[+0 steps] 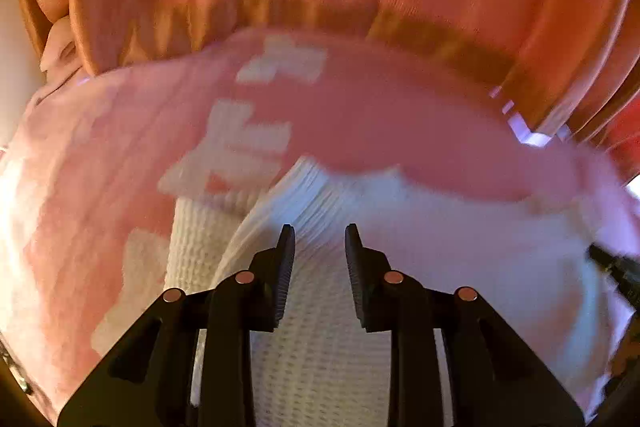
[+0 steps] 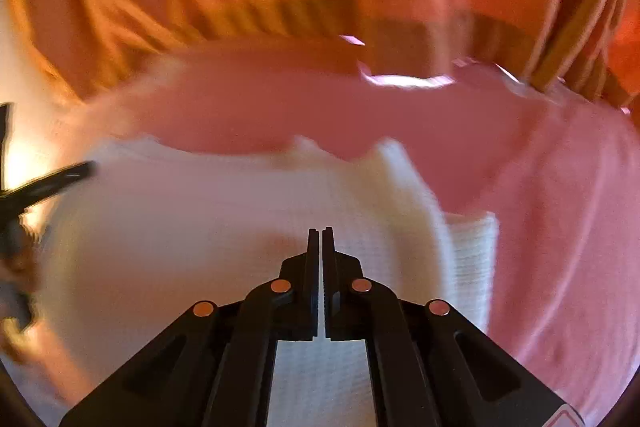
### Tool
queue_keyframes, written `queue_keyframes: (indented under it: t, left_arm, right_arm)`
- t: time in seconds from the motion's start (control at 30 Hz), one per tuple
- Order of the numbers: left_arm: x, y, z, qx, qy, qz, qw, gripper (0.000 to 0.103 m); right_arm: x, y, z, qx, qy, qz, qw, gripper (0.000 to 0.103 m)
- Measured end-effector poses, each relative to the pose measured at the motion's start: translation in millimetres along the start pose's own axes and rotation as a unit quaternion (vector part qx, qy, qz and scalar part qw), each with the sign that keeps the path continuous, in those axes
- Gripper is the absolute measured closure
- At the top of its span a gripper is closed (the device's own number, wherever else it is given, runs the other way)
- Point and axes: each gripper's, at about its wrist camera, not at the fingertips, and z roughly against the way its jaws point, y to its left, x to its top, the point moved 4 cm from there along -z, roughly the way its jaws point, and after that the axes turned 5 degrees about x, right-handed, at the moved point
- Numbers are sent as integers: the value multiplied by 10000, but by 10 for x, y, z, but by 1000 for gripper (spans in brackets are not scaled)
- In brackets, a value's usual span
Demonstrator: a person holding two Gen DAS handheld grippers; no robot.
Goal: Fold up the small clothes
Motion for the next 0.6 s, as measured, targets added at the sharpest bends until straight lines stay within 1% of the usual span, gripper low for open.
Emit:
queue_keyframes:
  t: [0.03, 0.07, 0.1, 0.13, 0.17, 0.2, 0.23, 0.27, 0.3, 0.33, 0.37, 0.4, 0.43, 0.47, 0.5, 0.53, 0.57, 0.6]
  left_arm:
    - [-37, 29, -69, 52, 93, -5, 9999, 77]
    - [-38, 59, -81, 3, 43, 57, 10000, 76]
    - [-26, 97, -53, -39, 10, 169, 9998, 76]
    - [-12, 111, -35, -92, 19, 228, 9997, 76]
    - [-1, 129, -20, -154, 4, 304, 9994, 74]
    - [-3, 141, -35, -155, 19, 331, 9993, 73]
    - [-16, 148, -59, -146, 56, 329, 9993, 73]
    - [-28, 139, -74, -121, 60, 293, 9995, 73]
    - [-32, 120, -73, -51, 24, 207, 9998, 73]
    - [-29, 92, -67, 21, 4, 111, 9999, 73]
    - [-28, 70, -43, 69, -21, 60, 10000, 73]
    - [-21, 57, -18, 77, -50, 82, 9999, 73]
    - [-10, 49, 8, 21, -67, 138, 9999, 68]
    - [10, 36, 44, -76, -110, 192, 9997, 62]
    - [28, 24, 69, -119, -166, 214, 9996, 59]
    - [46, 4, 91, -128, -236, 205, 9994, 54]
    - [56, -16, 99, -124, -292, 167, 9994, 53]
    - [68, -41, 79, -54, -309, 89, 9995, 53]
  right_arm:
    - [-17, -139, -55, -201, 70, -162, 9996, 103]
    - [-46, -280, -59, -180, 86, -428, 9989, 103]
    - [-31, -377, -15, 72, 41, -800, 9968, 103]
    - [-6, -402, 51, 157, -54, -905, 9958, 103]
    - [30, -386, 122, 216, -208, -831, 9961, 103]
    - [61, -375, 139, 177, -300, -670, 9971, 103]
    - [47, -399, 79, 73, -206, -618, 9978, 103]
    - [8, -460, -42, -25, 8, -647, 9979, 103]
    - [-45, -540, -151, 30, 170, -788, 9967, 103]
    - [-38, -584, -130, 131, 79, -947, 9954, 103]
    - [2, -582, -69, 145, 104, -1020, 9946, 103]
    - [25, -557, 11, 145, 8, -973, 9952, 100]
    - [63, -523, 87, 136, -138, -877, 9960, 93]
    - [113, -473, 154, 81, -280, -736, 9969, 91]
    - [120, -435, 168, 60, -319, -672, 9972, 90]
    - [121, -403, 143, 106, -315, -646, 9974, 90]
    - [128, -375, 104, 170, -258, -646, 9974, 90]
    - [112, -334, -6, 223, -111, -634, 9977, 97]
